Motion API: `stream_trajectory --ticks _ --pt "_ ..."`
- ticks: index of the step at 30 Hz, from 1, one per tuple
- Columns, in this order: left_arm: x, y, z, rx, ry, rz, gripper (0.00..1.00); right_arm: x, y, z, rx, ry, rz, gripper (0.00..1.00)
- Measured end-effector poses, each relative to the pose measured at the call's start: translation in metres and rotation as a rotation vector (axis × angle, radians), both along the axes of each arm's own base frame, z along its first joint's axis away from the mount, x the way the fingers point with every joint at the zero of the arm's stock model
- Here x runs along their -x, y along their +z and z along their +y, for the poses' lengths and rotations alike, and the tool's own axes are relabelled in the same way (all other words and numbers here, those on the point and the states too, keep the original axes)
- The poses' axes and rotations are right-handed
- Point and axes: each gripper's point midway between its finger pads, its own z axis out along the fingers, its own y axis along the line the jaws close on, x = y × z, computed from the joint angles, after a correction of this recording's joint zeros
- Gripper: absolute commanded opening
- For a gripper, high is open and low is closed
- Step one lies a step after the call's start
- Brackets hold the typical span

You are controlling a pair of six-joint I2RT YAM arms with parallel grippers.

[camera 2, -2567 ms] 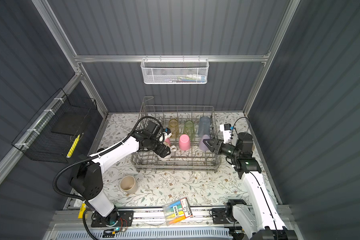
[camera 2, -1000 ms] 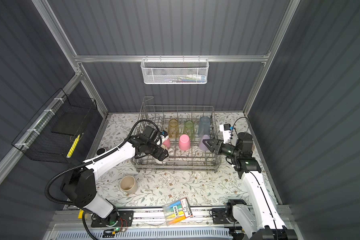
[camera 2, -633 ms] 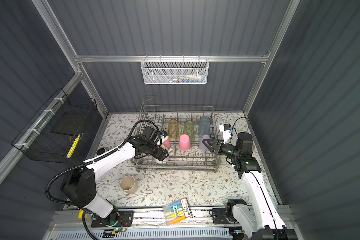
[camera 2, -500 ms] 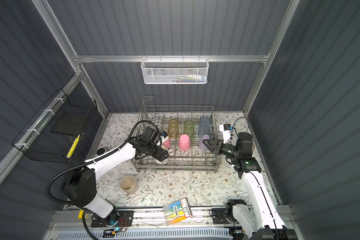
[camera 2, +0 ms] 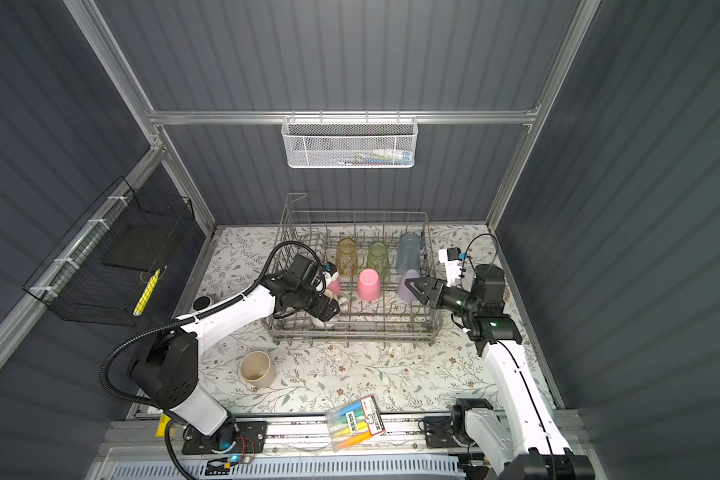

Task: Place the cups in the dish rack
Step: 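Lower the mug further onto the rack tines beside the pink cups, then open the left gripper to release the mug and lift away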

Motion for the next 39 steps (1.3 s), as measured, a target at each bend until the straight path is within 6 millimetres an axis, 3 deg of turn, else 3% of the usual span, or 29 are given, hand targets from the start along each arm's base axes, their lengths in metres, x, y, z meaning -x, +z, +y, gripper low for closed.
stream_trajectory --ticks 4,21,28,39 --pt "0.0 0.0 0.0 -0.002 0.001 -0.002 1.0 0.0 0.0 0.0 0.0 0.001 0.0 0.56" --pt "-0.001 0.006 0.0 0.001 0.005 -0.019 1.0 0.0 0.0 0.0 -0.001 0.003 0.0 0.59" --pt "0.003 0.03 0.003 0.031 0.006 -0.059 1.0 0.0 0.0 0.0 -0.001 0.003 0.0 0.6" --pt "0.006 0.089 0.012 0.104 0.029 -0.193 1.0 0.001 0.001 0.001 -0.005 0.011 -0.001 0.61"
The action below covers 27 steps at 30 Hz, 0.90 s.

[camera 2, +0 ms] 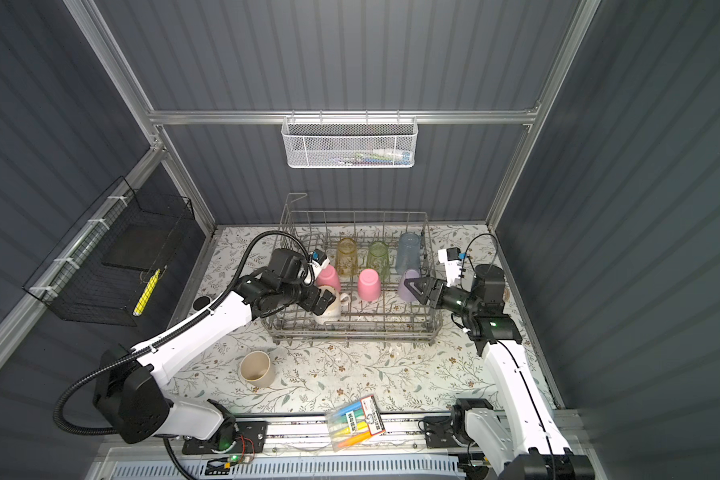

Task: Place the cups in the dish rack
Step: 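Open the left gripper to release the mug and lift away, then move the right gripper across to the beige paper cup while the left gripper rises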

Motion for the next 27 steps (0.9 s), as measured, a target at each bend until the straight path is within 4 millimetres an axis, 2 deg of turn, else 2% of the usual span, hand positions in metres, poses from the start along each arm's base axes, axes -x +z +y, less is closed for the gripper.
stream_trajectory --ticks 5,8,11,17,22,27 --pt "0.003 0.031 0.009 0.039 0.032 -0.073 1.0 0.002 0.002 0.003 -0.004 0.015 -0.009 0.61" --pt "0.005 0.051 0.016 0.068 0.061 -0.121 1.0 0.008 0.004 0.013 0.008 0.049 -0.023 0.62" --pt "0.007 0.074 0.026 0.101 0.103 -0.18 1.0 0.024 0.01 0.038 0.052 0.138 -0.061 0.62" --pt "0.01 0.112 0.047 0.161 0.199 -0.283 0.99 0.068 0.049 0.098 0.139 0.35 -0.262 0.62" --pt "0.011 0.121 0.053 0.196 0.238 -0.308 0.99 0.1 0.062 0.139 0.212 0.496 -0.4 0.62" --pt "0.005 0.12 0.065 0.236 0.285 -0.296 0.98 0.125 0.05 0.189 0.323 0.653 -0.484 0.62"
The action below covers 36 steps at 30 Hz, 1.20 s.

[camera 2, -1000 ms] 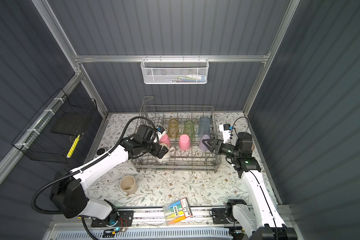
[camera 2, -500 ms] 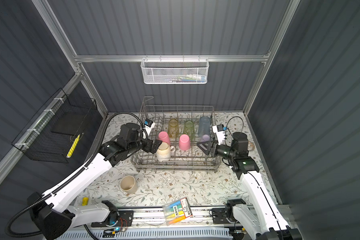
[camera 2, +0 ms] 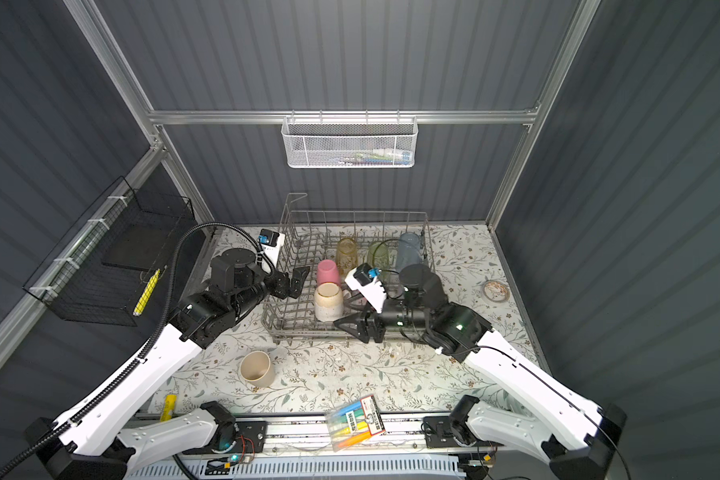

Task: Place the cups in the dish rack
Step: 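Move the right gripper across to the beige paper cup while the left gripper rises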

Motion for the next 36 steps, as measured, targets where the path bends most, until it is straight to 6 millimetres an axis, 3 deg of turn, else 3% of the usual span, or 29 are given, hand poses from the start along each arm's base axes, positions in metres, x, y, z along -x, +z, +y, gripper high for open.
stream_trajectory --ticks 7,14,18,26,36 --pt "-0.017 -0.003 0.035 0.092 0.093 0.023 0.97 0.027 -0.051 0.063 0.18 0.174 -0.075 0.6" --pt "-0.019 0.002 0.034 0.135 0.096 0.02 0.97 0.055 -0.086 0.115 0.313 0.325 -0.177 0.55" --pt "-0.025 0.002 0.048 0.156 0.144 0.026 0.96 0.067 -0.103 0.14 0.369 0.389 -0.247 0.53" --pt "-0.037 -0.001 0.08 0.207 0.232 0.049 0.96 0.076 -0.143 0.163 0.476 0.462 -0.316 0.47" --pt "-0.04 -0.013 0.091 0.241 0.261 0.083 0.96 0.086 -0.159 0.189 0.509 0.52 -0.381 0.38"
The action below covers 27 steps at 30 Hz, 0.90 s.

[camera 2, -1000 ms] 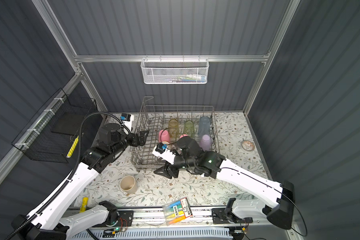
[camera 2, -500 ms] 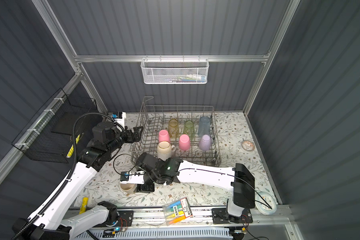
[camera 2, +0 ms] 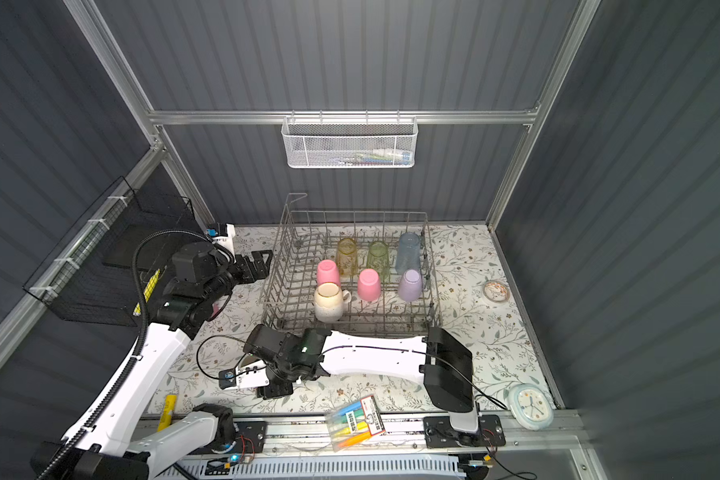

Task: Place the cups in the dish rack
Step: 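Move the right gripper across to the beige paper cup while the left gripper rises, then lower the right gripper into the beige paper cup and close on its rim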

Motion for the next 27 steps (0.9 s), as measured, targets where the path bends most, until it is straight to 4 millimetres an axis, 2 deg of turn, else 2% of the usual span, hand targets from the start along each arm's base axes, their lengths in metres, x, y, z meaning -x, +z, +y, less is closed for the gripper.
stream_trajectory --ticks 11,27 --pt "-0.002 -0.01 0.003 0.024 0.001 0.018 0.96 -0.015 -0.028 0.008 0.058 -0.016 -0.079 0.35" --pt "-0.004 -0.014 0.003 0.048 -0.012 0.03 0.95 -0.024 -0.043 0.021 0.071 -0.016 -0.125 0.31"
